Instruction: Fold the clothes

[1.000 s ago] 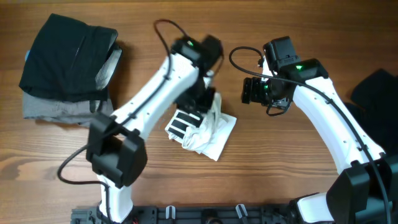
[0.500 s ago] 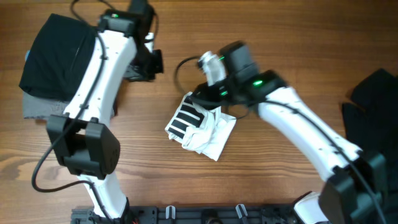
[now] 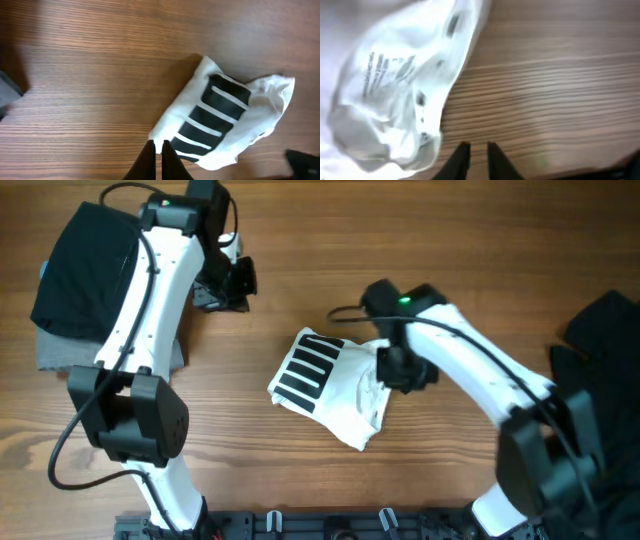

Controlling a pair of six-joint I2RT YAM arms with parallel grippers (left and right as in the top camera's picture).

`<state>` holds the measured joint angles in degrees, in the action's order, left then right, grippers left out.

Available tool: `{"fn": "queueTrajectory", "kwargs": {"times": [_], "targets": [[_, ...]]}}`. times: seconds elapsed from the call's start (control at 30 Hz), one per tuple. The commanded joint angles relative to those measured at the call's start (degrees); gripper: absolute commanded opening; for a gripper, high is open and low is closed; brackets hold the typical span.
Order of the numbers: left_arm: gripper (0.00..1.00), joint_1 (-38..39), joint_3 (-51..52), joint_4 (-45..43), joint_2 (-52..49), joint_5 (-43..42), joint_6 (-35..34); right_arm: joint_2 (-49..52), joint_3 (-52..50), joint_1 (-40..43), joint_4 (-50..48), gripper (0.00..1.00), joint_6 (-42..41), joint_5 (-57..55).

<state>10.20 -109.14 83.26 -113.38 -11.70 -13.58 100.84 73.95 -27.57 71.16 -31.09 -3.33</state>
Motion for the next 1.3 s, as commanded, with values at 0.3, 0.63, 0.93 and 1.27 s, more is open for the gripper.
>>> {"fn": "queueTrajectory", "kwargs": {"times": [0.3,0.63,0.93,1.27], "targets": [[0.13,4.0,-0.6,11.6,1.1,-4.2,1.2,-7.7,0.5,0.6,-17.1,0.32,7.6,15.2],[0.46,5.6,0.0,13.2,14.4,2.4,-8.4,7.2,0.4,0.6,-19.9,0.13,8.5,24.7],[0.76,7.8,30.9,-5.6,25.1,-8.7,-20.4,8.9,0.4,0.6,-20.5,0.14,8.5,25.4],[0.87,8.1,67.4,-48.0,25.2,-28.3,-33.7,8.9,0.4,0.6,-20.6,0.14,8.6,25.4]]}}
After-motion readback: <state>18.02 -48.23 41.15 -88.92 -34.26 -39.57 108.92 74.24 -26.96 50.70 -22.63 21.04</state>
